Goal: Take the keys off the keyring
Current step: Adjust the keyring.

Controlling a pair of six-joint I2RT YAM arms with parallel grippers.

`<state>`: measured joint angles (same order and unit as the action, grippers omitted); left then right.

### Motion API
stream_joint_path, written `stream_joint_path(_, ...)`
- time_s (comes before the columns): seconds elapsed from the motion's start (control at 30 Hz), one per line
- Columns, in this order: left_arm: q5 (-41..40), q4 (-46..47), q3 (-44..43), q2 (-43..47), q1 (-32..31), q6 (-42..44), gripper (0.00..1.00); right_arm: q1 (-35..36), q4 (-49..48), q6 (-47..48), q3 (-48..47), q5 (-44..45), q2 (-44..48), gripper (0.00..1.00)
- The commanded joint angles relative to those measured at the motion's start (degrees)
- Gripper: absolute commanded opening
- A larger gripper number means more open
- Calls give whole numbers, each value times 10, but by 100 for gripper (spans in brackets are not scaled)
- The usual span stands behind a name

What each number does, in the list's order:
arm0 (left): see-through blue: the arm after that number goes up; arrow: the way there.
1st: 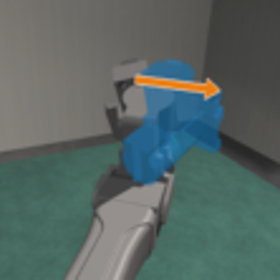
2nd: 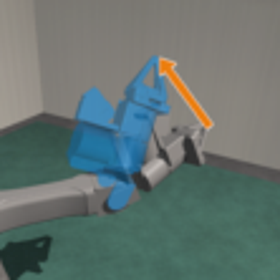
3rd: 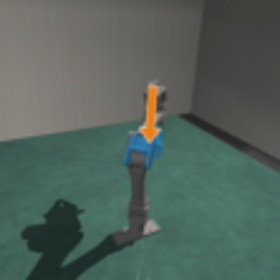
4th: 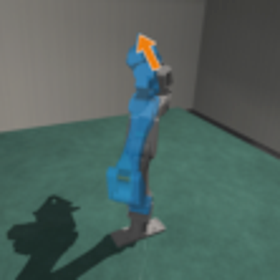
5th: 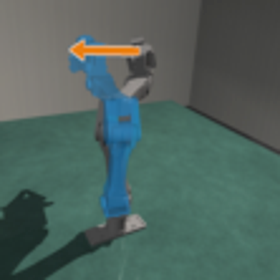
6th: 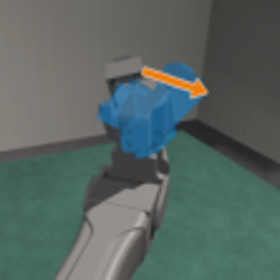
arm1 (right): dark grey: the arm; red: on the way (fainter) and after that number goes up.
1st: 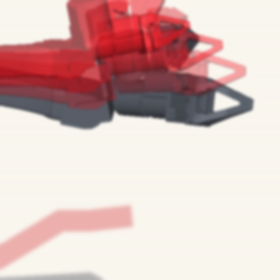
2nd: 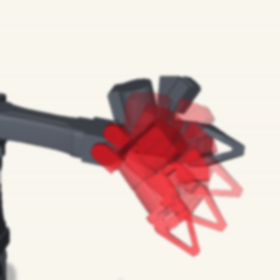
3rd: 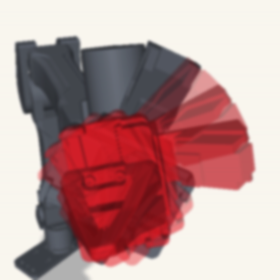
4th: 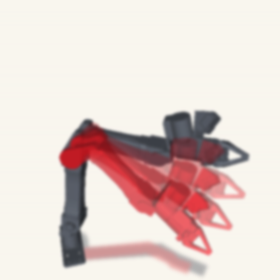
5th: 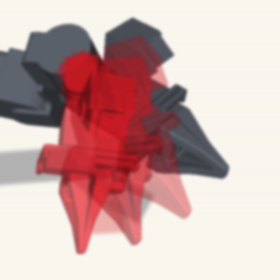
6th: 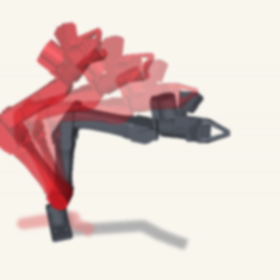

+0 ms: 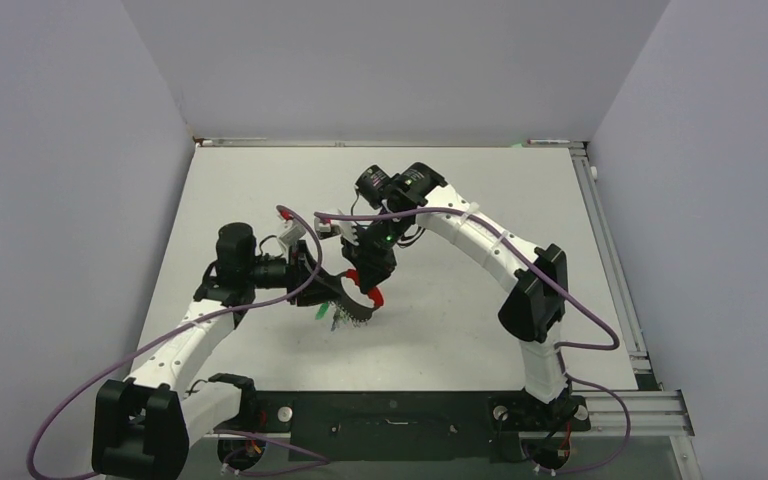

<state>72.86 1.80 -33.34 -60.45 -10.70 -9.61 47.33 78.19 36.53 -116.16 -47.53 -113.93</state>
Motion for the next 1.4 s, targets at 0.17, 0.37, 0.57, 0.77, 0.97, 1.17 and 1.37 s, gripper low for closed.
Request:
stream_joint_path(0.17,-78,345,45,16,7,-351,0,-73,-33,-23,-21,-172,2,54)
stream_joint_path(0.37,-157,515,87,27,24,-535,0,-169,-470,-358,174,-281,98,90)
stream_joint_path(0.57,-192,550,85,26,36,-585,0,-166,-938,-701,351,-224,157,91)
stream_joint_path(0.77,-221,531,79,11,53,-582,0,-175,-1465,-1091,459,-218,143,90)
stream_joint_path(0.97,-234,535,81,6,62,-601,0,-175,-1353,-1004,472,-193,171,89)
stream_joint_path(1.17,-232,578,72,-10,65,-630,0,-156,-1184,-861,467,-169,177,85)
stream_joint_path(1.37,-230,592,62,-23,61,-632,0,-138,-994,-715,440,-128,178,83)
